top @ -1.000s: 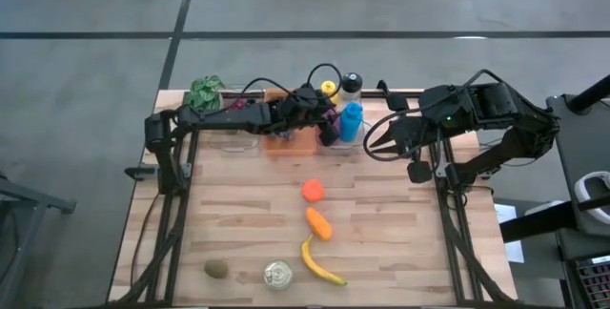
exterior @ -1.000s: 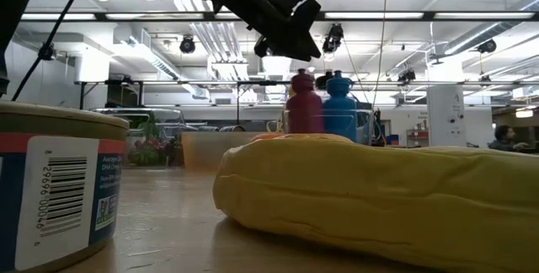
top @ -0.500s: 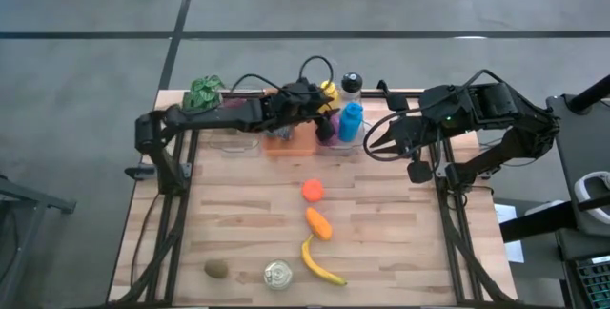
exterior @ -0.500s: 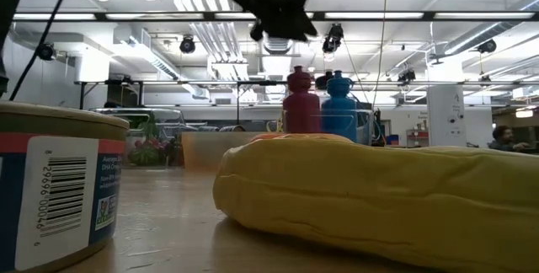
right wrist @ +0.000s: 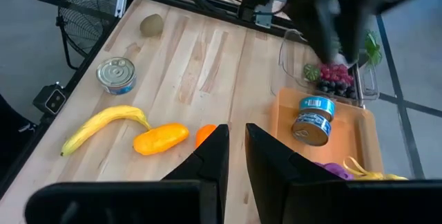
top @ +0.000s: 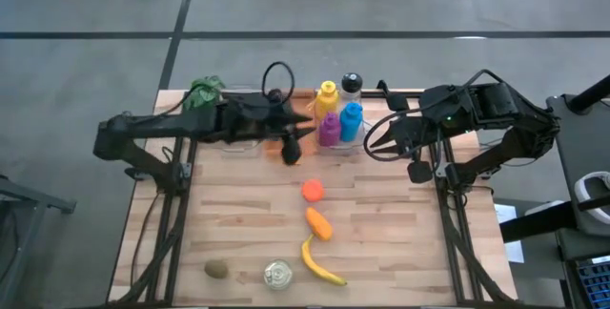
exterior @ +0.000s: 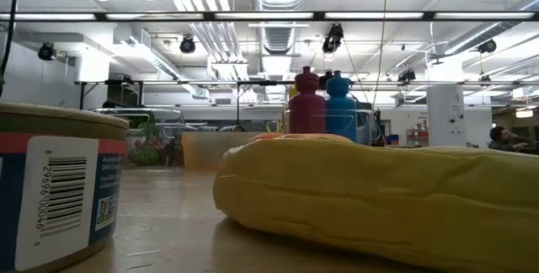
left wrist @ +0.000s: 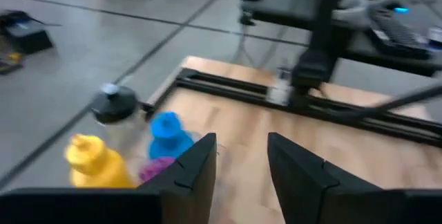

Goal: Pick & Place Food Item
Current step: Put the kiwi into the left transparent bin

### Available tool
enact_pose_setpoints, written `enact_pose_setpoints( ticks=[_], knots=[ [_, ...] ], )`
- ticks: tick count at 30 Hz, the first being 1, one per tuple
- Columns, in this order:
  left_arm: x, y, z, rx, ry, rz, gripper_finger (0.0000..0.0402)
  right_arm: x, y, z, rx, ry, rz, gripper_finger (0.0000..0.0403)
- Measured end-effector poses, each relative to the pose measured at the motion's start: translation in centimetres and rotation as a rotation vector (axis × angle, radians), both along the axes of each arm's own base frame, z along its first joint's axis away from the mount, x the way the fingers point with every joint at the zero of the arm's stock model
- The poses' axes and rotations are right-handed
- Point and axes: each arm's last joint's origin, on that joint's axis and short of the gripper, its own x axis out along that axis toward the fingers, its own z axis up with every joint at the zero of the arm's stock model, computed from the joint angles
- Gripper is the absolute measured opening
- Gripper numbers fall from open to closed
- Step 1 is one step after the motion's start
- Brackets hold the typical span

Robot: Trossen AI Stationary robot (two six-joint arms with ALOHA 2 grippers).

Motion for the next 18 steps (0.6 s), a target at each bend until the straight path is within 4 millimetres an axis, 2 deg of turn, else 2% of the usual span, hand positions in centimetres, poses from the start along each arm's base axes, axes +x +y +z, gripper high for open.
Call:
enact_pose_setpoints(
  ticks=[12, 18],
  knots=[
    [-2.2, -9.8, 0.6, -0.109, 0.019, -0.259, 0.0117, 0.1, 0.0, -0.1, 0.0, 0.003, 0.001, 0.0044],
    [-3.3, -13.3, 0.5, -0.247, 0.004, -0.273, 0.0117, 0.1, 0.0, -0.1, 0.001, 0.005, 0.002, 0.0044]
  ],
)
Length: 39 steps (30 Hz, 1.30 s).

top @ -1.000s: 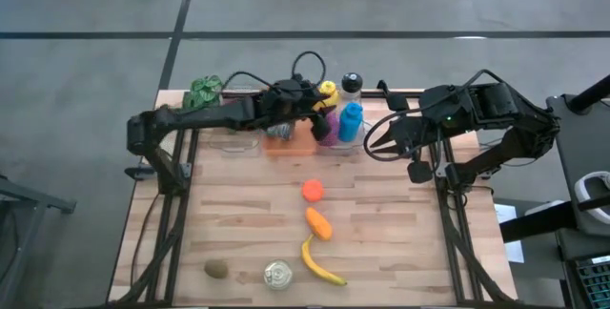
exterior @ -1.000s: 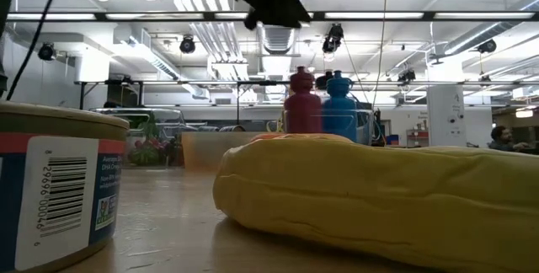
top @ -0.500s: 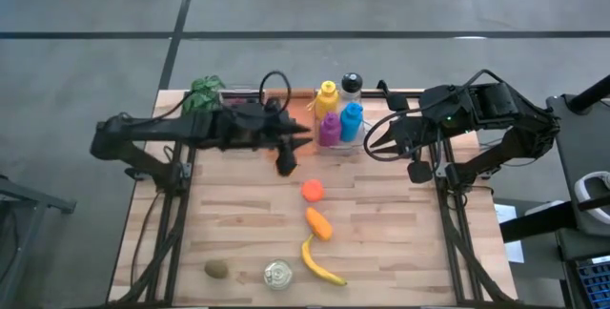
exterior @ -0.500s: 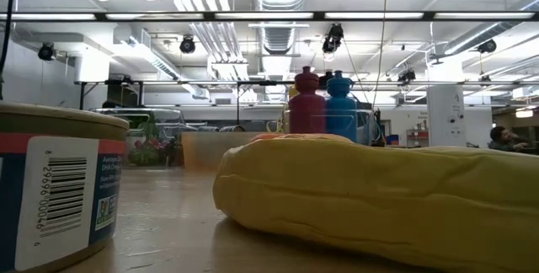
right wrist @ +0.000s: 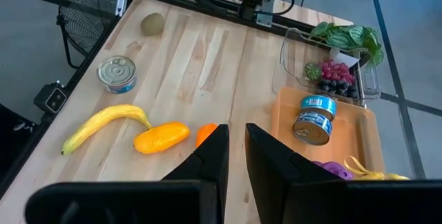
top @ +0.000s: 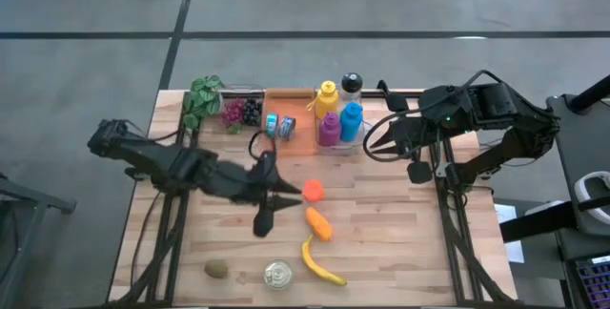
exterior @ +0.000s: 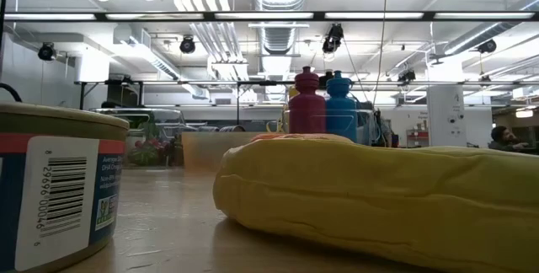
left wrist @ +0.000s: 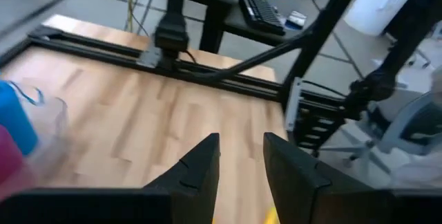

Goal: Pick & Place Food Item
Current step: Put the kiwi into the left transparent bin

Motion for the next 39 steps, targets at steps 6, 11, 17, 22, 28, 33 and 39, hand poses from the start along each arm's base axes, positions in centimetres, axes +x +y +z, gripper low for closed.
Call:
enact_pose_setpoints(
  ticks=[6, 11, 17, 22, 28, 33, 39],
  knots=[
    [-1.6, -3.3, -0.8, -0.05, 0.055, 0.039, 0.0108, 0.0, 0.2, -0.2, 0.012, 0.011, 0.011, 0.0044],
    [-3.3, -5.8, -1.4, -0.067, 0.102, 0.045, 0.0073, 0.3, 1.0, -1.0, 0.017, 0.046, 0.051, 0.0043],
    [-5.1, -7.9, -2.5, -0.076, 0.204, 0.01, 0.0026, 0.8, 2.1, -2.1, 0.09, 0.074, 0.098, 0.0044],
    [-6.7, -10.2, -4.7, -0.155, 0.423, -0.062, 0.0004, 1.6, 2.9, -2.2, 0.149, 0.026, 0.091, 0.0044],
    [-8.4, -13.3, -7.2, -0.212, 0.639, -0.133, 0.0004, 2.4, 3.2, -2.0, 0.176, -0.052, 0.092, 0.0043],
    [-9.5, -15.6, -10.8, -0.268, 0.848, -0.135, 0.0004, 2.6, 3.2, -1.8, 0.179, -0.085, 0.095, 0.0043],
    [-9.9, -17.4, -15.6, -0.337, 1.07, -0.129, 0.0003, 2.6, 3.2, -1.7, 0.175, -0.09, 0.098, 0.0044]
  ],
)
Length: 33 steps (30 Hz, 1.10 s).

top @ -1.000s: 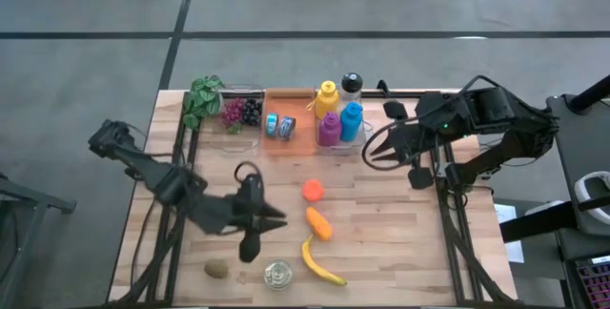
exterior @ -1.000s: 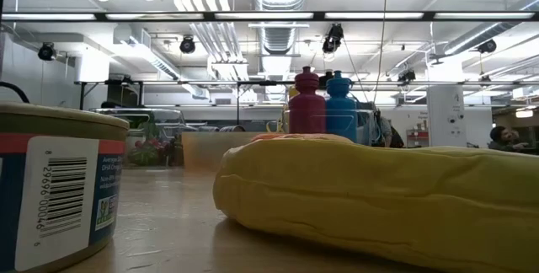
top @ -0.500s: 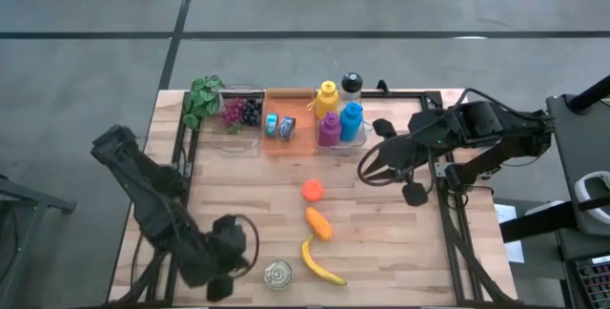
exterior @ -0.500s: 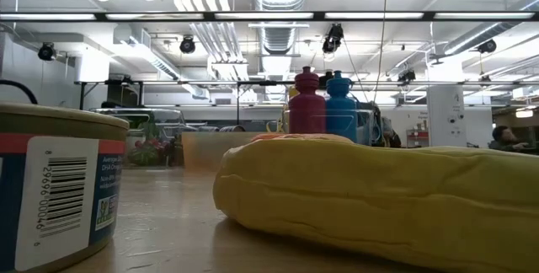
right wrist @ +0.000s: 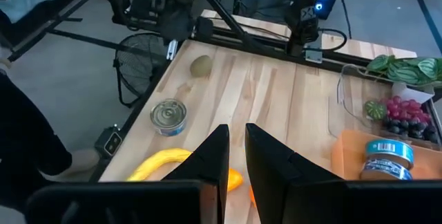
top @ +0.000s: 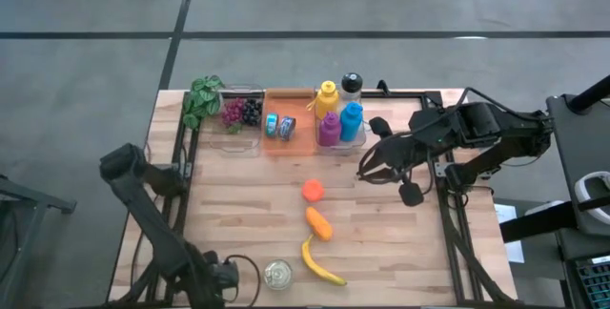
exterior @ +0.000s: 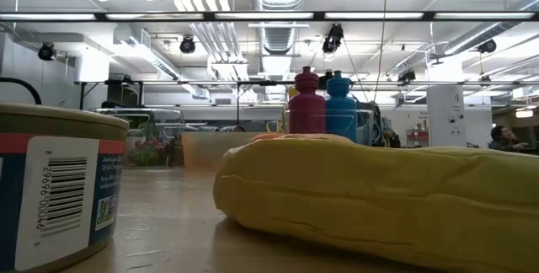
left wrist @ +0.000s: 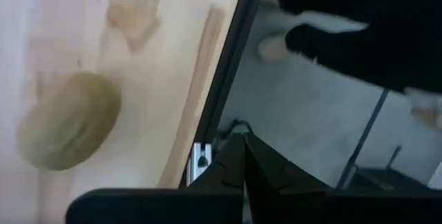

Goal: Pick & Place Food Item
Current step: Put the kiwi into the left transparent bin

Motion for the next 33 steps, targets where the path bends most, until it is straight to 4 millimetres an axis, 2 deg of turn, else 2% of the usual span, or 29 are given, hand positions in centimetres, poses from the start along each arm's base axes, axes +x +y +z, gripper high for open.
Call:
enact_pose_setpoints(
  ticks=[7, 19, 26, 33],
  knots=[
    [-0.1, -0.3, -3.6, 0.01, 0.133, -0.03, 0.0003, 0.0, 0.0, 0.0, -0.024, -0.007, 0.015, 0.0043],
    [-1.6, 2.8, -7.9, 0.166, 0.251, 0.087, 0.0003, 0.0, 0.0, 0.0, -0.067, -0.016, 0.041, 0.0043],
    [-1.2, 4.7, -9.3, 0.233, 0.246, 0.116, 0.0003, 0.0, 0.0, -0.1, -0.068, -0.016, 0.041, 0.0043],
    [1.0, 6.7, -9.5, 0.304, 0.143, 0.109, 0.0003, 0.0, 0.0, -0.1, -0.068, -0.016, 0.042, 0.0043]
  ],
)
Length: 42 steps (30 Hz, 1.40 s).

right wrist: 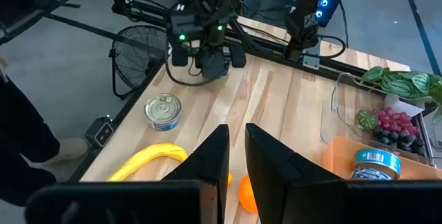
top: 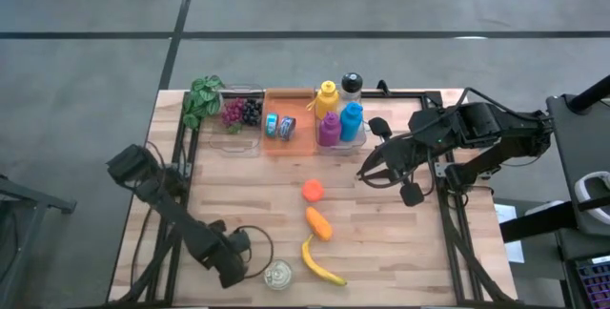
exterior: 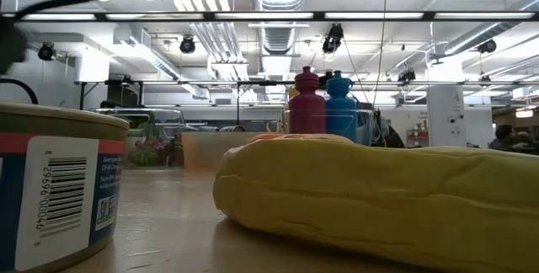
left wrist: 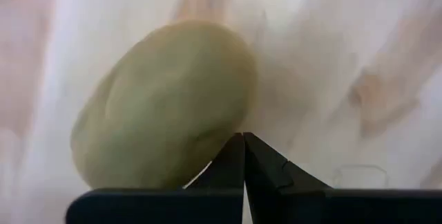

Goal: Pick & Place Food Item
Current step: Put the kiwi into the left transparent bin

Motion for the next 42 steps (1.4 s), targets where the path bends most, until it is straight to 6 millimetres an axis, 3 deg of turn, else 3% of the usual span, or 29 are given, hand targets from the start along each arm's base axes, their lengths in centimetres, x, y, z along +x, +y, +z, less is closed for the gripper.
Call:
enact_pose_setpoints(
  ticks=[11, 17, 20, 24, 31, 37, 42],
  knots=[
    [3.6, 5.0, 0.0, 0.101, -0.03, -0.016, 0.0003, 0.0, 0.0, 0.0, 0.0, 0.0, -0.001, 0.0043],
    [4.6, 6.5, 0.2, 0.108, -0.044, 0.013, 0.0004, 0.0, 0.0, 0.0, 0.002, 0.001, -0.002, 0.0043],
    [4.8, 6.8, 1.0, 0.091, -0.07, 0.055, 0.0005, 0.0, 0.0, 0.0, 0.003, 0.002, -0.003, 0.0043],
    [5.0, 6.7, 3.5, 0.042, -0.146, 0.189, 0.0005, 0.0, 0.0, 0.0, 0.002, 0.001, -0.004, 0.0043],
    [2.7, 6.4, 7.5, -0.023, -0.202, 0.536, 0.0002, 0.1, 0.0, -0.1, 0.004, 0.007, -0.006, 0.0043],
    [-0.2, 5.9, 8.7, -0.016, -0.084, 0.839, 0.0001, 0.1, 0.0, -0.2, 0.001, 0.008, -0.005, 0.0043],
    [-1.5, 6.1, 8.9, 0.035, -0.006, 0.935, 0.0001, 0.1, 0.0, -0.2, -0.003, 0.006, -0.002, 0.0043]
  ],
)
